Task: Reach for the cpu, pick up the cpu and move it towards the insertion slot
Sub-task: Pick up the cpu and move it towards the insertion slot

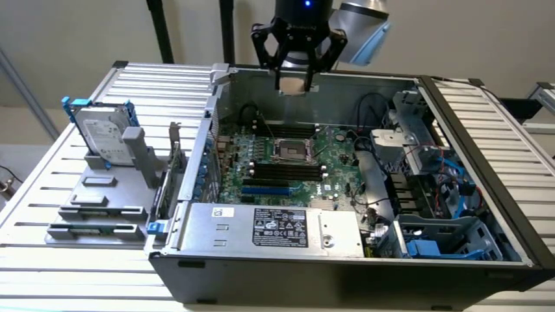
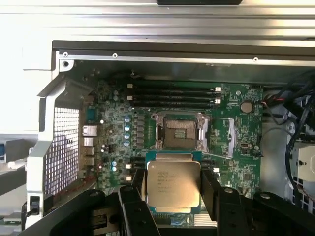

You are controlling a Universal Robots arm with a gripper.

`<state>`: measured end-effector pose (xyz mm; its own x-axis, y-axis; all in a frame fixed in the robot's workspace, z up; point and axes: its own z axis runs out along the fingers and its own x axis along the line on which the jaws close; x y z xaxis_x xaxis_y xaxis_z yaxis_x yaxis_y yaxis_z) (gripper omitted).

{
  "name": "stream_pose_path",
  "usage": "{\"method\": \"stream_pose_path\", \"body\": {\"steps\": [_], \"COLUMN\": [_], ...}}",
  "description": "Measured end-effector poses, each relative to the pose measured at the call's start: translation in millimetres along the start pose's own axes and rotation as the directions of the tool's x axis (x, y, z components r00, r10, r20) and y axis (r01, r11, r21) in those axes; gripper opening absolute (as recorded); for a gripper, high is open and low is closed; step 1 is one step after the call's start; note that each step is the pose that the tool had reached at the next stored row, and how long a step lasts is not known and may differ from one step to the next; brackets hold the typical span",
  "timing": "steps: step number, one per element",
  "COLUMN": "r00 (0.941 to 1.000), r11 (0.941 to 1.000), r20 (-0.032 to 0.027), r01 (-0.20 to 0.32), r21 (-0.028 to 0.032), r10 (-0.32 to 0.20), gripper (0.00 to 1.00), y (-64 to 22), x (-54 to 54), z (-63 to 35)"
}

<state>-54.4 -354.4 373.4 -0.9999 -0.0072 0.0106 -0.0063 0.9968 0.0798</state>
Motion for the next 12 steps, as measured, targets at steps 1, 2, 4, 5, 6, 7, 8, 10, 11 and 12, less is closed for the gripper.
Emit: {"method": "stream_pose_path", "body": {"steps": [1,2,4,5,6,7,8,10,11,12], "r00": [1.0,1.0,1.0,1.0,1.0,1.0,1.0,1.0,1.0,1.0], "r11": [1.0,1.0,1.0,1.0,1.0,1.0,1.0,1.0,1.0,1.0], "r20": [0.0003,0.0003,0.0003,0.0003,0.0003,0.0003,0.0004,0.0004,0.0005,0.0005], "r01": [0.0,0.0,0.0,0.0,0.0,-0.001,-0.001,-0.001,-0.001,-0.001], "r21": [0.0002,0.0004,0.0009,0.001,0.0011,0.0012,0.0011,0.001,0.001,0.001], "r10": [0.0,0.0,0.0,0.0,0.0,0.001,0.001,0.001,0.001,0.001], "gripper": [0.55,0.55,0.55,0.55,0.55,0.55,0.55,0.55,0.55,0.55], "y": [1.7,2.9,4.8,5.3,5.8,5.9,5.9,6.0,6.0,6.0], "x": [-0.5,-0.8,-1.7,-2.0,-2.3,-2.3,-2.2,-2.3,-2.3,-2.3], "z": [0.4,0.7,1.2,1.3,1.4,1.4,1.4,1.5,1.5,1.5]}}
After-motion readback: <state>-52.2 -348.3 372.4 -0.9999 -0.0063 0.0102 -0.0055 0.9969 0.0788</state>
